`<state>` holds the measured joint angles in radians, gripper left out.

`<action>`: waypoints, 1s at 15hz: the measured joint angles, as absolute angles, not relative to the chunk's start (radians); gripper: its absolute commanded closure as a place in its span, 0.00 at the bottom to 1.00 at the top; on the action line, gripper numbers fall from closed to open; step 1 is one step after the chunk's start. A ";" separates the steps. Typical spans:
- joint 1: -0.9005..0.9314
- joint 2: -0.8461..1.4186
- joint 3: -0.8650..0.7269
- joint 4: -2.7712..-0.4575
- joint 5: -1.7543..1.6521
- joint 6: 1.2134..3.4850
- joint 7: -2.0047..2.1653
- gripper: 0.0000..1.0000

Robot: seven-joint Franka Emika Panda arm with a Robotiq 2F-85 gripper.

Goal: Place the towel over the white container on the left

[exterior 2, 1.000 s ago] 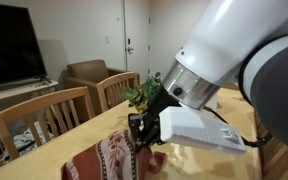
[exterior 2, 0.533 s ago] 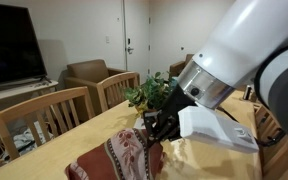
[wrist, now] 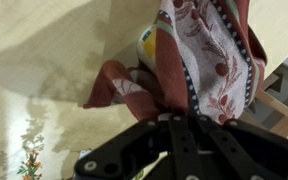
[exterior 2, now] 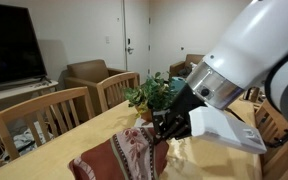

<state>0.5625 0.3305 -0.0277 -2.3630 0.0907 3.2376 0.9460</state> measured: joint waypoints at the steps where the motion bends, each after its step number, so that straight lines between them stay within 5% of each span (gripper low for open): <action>1: 0.563 0.327 -0.028 -2.371 0.091 3.247 0.946 0.95; 15: 0.520 0.306 0.052 -2.388 0.090 3.258 0.946 0.96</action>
<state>0.5195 0.3056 0.0515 -2.3885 0.0904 3.2575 0.9458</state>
